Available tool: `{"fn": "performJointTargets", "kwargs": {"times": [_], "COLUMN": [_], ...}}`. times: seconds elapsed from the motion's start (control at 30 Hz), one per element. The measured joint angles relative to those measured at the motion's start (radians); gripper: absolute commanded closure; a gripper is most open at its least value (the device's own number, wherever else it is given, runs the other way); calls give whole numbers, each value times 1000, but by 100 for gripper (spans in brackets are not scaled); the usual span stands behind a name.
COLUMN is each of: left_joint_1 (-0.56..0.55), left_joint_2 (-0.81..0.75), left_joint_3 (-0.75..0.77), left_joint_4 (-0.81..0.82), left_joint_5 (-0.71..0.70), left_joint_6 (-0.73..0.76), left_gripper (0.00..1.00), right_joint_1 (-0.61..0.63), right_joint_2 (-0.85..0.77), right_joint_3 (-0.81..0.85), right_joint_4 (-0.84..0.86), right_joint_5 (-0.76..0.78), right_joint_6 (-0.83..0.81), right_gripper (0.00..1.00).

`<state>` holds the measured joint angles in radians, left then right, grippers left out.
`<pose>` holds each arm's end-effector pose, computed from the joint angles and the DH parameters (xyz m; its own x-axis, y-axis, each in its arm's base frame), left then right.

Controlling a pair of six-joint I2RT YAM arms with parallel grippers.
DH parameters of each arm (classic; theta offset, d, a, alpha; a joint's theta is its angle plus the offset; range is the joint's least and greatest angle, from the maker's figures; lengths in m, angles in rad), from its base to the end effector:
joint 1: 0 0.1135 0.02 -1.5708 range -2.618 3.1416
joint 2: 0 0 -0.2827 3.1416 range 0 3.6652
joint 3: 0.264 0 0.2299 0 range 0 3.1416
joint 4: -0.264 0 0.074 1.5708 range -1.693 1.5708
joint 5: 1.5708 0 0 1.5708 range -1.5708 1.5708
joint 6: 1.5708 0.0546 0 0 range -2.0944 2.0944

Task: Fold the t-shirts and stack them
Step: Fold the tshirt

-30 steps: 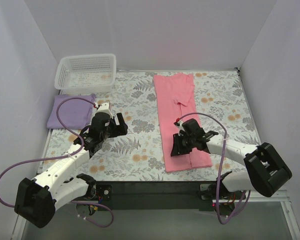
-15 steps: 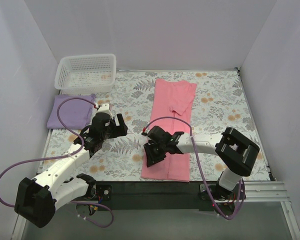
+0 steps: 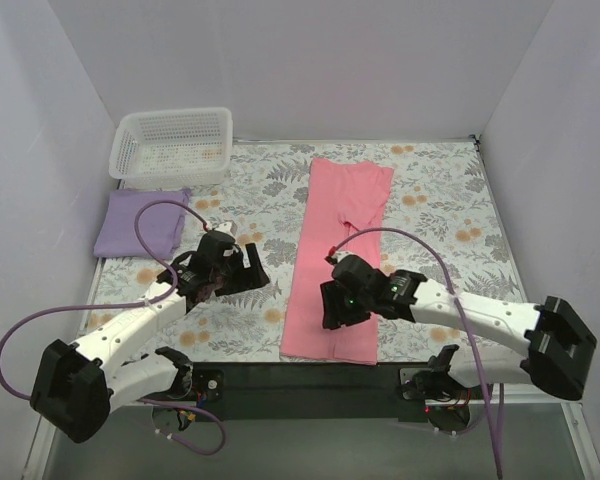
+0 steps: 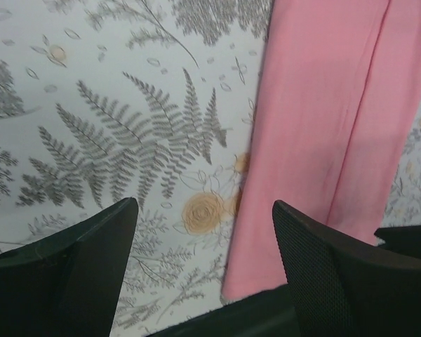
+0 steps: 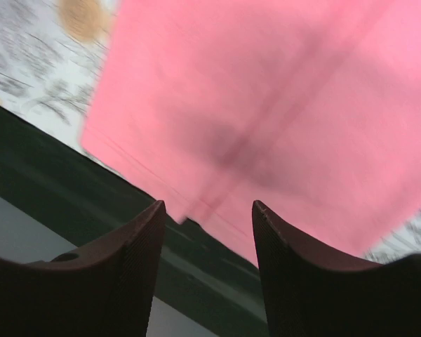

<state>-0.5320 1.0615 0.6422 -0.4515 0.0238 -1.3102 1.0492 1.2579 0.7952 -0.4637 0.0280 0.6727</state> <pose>0.1649 -0.0986 0.2264 -0.6726 -0.7250 -0.1484 -0.5028 0.5949 -0.6272 0.1187 0.2035 0.2343 -0.8464 -0.2227 -0.4838 -0.4231 0.8329 0.3568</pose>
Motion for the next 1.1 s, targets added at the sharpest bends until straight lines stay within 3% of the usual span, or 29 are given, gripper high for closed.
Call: {"fn": "performJointTargets", "kwargs": {"times": [0.2, 0.4, 0.67, 1.1], "left_joint_1": [-121, -233, -349, -457], "left_joint_2": [2, 23, 153, 247], "left_joint_3": [-26, -42, -38, 21], "left_joint_4": [-78, -117, -126, -148], "left_joint_5": [72, 86, 61, 10], "left_joint_6": [-101, -188, -253, -298], "left_gripper": [35, 36, 42, 50], "right_joint_1": [-7, -9, -15, -18], "right_joint_2": [-249, -357, -387, -340], "right_joint_3": [-229, -276, -325, -373], "right_joint_4": [-130, -246, -283, -163], "right_joint_5": [16, 42, 66, 14], "right_joint_6": [112, 192, 238, 248], "right_gripper": [39, 37, 45, 59]}}
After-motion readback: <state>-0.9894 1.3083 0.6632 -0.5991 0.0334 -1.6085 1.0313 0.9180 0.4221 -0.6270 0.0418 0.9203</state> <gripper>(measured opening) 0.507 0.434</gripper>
